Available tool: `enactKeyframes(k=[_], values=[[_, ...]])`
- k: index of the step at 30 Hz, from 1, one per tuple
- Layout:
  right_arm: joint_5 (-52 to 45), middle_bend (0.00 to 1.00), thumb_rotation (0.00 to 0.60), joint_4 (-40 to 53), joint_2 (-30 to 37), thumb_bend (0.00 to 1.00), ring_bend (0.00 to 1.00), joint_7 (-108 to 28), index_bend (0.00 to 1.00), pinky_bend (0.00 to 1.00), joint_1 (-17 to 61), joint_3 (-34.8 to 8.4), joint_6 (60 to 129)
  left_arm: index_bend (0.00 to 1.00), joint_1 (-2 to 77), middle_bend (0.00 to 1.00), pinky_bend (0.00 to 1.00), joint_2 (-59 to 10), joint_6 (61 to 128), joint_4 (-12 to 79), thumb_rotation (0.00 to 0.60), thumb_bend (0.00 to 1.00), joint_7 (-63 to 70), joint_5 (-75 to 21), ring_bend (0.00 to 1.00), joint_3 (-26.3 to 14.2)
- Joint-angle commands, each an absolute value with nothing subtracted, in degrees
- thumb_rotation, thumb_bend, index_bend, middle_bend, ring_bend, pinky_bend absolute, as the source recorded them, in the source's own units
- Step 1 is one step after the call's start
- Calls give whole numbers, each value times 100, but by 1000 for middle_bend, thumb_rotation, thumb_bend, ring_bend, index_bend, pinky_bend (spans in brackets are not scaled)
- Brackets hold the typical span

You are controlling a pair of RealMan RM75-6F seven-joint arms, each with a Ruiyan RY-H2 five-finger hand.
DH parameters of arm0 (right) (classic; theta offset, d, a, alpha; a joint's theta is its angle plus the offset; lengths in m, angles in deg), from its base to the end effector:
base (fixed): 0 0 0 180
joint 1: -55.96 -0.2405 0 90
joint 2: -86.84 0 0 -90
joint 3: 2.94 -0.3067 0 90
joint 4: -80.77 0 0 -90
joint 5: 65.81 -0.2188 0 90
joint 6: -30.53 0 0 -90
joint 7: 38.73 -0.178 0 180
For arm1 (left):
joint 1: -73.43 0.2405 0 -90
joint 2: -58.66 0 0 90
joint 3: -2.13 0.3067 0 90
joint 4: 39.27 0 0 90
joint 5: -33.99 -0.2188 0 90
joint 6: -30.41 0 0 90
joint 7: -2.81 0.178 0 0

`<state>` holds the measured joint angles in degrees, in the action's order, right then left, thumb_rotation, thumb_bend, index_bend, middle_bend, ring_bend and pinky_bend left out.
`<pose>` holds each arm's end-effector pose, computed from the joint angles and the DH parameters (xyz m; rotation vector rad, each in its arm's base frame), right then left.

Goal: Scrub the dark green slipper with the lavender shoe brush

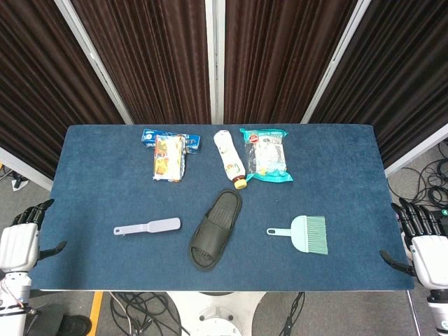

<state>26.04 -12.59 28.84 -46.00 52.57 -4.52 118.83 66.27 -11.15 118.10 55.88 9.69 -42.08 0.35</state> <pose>-0.3483 -0.2049 0.2078 1.4291 -0.8853 0.9892 -0.3606 0.2264 0.1444 -1.2545 -0.9664 -0.8668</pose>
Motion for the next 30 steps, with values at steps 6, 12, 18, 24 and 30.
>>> enactKeyframes(k=[6, 12, 18, 24, 30], values=[[2632, 14, 600, -1281, 2906, 86, 0, -4566, 0, 0, 5163, -488, 11781, 205, 6609, 328, 279, -1103, 11671, 5580, 600, 93, 1037, -4322, 232, -5], [2656, 12, 600, -1369, 2975, 86, 0, -4484, 0, 0, 5076, -547, 11733, 203, 6116, 308, 276, -1044, 11033, 5659, 600, 92, 1375, -4385, 232, -205], [2641, 12, 600, -1450, 3037, 86, 0, -4405, 0, 0, 5020, -587, 11689, 165, 5271, 233, 242, -1143, 9732, 5643, 600, 91, 1560, -4438, 167, -296], [2561, 12, 600, -1483, 3090, 87, 0, -4387, 0, 0, 5061, -579, 11699, 120, 4509, 127, 215, -1589, 8563, 5338, 600, 56, 2051, -4174, 91, -312], [2484, 11, 600, -1462, 3100, 87, 0, -4402, 0, 0, 5101, -577, 11710, 109, 4197, 101, 209, -2165, 8229, 4914, 600, 48, 2682, -3717, 76, -266]])
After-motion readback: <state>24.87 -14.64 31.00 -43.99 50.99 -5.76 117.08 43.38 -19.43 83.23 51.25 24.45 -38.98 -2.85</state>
